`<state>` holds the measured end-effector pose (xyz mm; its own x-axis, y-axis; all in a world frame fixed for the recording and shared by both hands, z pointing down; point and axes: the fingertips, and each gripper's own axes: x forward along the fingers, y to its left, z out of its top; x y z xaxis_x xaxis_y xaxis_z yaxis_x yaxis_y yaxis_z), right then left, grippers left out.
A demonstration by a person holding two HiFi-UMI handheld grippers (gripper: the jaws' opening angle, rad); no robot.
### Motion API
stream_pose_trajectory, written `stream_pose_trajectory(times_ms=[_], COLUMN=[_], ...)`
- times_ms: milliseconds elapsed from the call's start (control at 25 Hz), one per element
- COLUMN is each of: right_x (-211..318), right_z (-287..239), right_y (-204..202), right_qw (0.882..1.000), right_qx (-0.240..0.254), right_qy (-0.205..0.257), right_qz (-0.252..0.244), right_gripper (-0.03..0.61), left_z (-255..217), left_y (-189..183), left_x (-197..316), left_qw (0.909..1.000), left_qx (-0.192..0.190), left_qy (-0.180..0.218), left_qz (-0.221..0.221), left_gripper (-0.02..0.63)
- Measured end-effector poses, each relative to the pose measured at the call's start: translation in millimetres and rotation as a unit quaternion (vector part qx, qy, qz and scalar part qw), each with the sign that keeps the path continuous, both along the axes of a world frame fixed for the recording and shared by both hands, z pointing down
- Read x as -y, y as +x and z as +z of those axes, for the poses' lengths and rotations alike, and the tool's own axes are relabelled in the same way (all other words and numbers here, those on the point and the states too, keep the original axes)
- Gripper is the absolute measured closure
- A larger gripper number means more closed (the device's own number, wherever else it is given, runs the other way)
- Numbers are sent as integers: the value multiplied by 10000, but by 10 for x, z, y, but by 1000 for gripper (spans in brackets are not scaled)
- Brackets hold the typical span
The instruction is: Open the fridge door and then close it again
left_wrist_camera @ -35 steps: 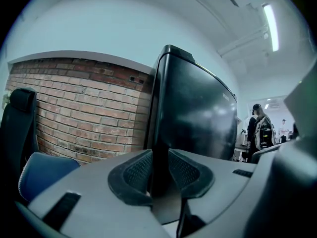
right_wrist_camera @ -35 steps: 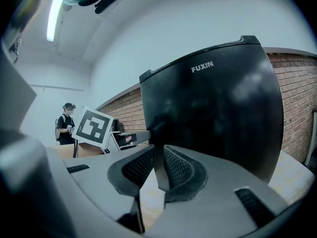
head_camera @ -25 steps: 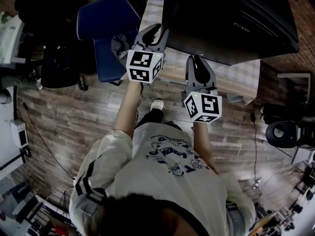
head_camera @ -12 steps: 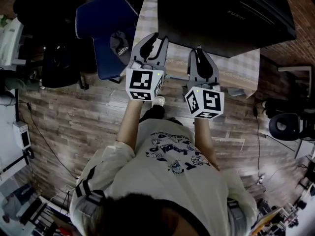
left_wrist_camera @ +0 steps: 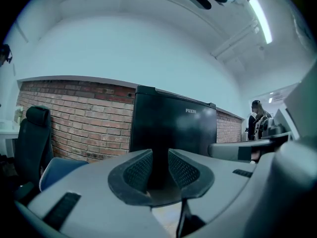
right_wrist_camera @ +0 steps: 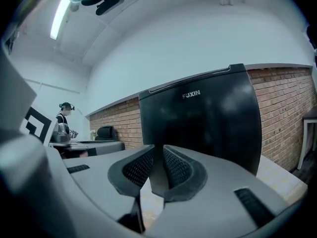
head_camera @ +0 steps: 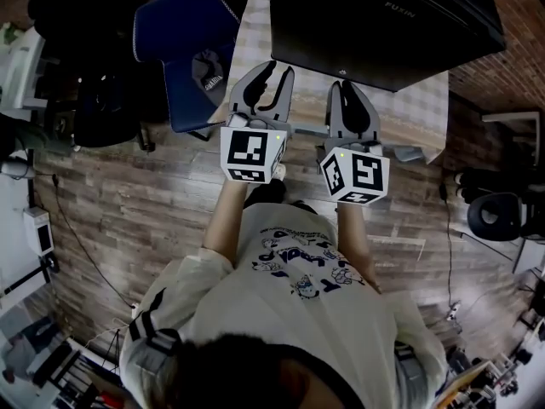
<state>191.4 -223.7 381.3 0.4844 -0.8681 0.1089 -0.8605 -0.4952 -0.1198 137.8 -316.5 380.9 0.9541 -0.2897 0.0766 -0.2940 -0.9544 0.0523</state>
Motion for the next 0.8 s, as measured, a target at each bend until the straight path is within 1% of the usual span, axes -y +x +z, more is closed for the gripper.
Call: stream_pose_trajectory(times_ms=[240,560,800], right_x=[-127,-217,-189], right_z=[-42,-72,-73], right_y=[-96,-186,-217], right_qw=[10000,9999,9999], right_qx=[-46,-78,-90], right_qy=[17,48,50], right_qz=[-23,-54,-70], right_gripper=[509,509,509], left_z=[-61,-97,-87], left_y=[-99,-198,-226], left_x=[-178,-276,-270], left_qw=[9999,9999,9999], left_qx=[-82,-100,-84], left_qy=[-54,33,52], left_qz=[18,-46,-67], left_gripper=[505,505,505])
